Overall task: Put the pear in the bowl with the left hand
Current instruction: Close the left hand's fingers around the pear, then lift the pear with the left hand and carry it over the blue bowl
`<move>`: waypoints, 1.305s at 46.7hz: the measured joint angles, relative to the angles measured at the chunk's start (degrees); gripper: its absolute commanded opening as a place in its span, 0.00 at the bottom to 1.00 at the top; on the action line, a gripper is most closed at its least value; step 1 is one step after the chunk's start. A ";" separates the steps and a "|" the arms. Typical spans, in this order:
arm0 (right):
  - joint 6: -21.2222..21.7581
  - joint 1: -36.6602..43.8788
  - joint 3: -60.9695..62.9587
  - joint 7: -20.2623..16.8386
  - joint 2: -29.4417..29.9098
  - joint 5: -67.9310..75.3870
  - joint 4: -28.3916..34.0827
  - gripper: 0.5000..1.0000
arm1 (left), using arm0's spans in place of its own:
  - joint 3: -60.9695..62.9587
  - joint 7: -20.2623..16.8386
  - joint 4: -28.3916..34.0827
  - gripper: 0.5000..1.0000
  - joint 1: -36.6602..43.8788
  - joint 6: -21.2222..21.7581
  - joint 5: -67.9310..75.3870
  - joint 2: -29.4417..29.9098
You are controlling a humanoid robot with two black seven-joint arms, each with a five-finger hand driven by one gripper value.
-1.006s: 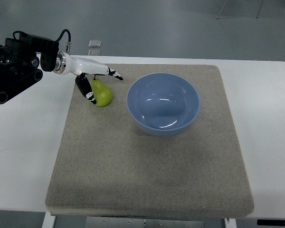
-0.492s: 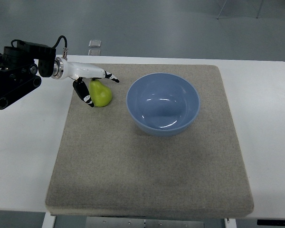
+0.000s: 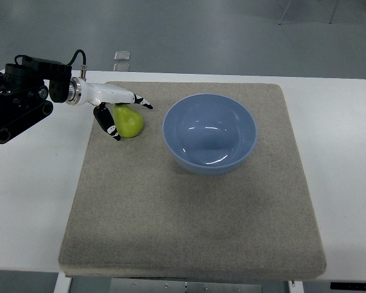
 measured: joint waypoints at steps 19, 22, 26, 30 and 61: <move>0.00 0.00 0.00 0.00 0.00 0.00 0.00 0.85 | 0.17 0.02 -0.01 0.00 -0.13 -0.20 0.15 0.00; 0.00 0.00 0.00 0.00 0.00 0.00 0.00 0.85 | 0.17 0.00 -0.02 0.00 -0.22 -0.21 0.18 0.00; 0.00 0.00 0.00 0.00 0.00 0.00 0.00 0.85 | 0.17 -0.05 -0.14 0.00 -0.30 -0.22 0.30 0.00; 0.00 0.00 0.00 0.00 0.00 0.00 0.00 0.85 | 0.17 -0.12 -0.26 0.00 -0.33 -0.22 0.32 0.00; 0.00 0.00 0.00 0.00 0.00 0.00 0.00 0.85 | -1.10 -0.08 -3.44 0.00 -5.17 0.06 -2.08 0.41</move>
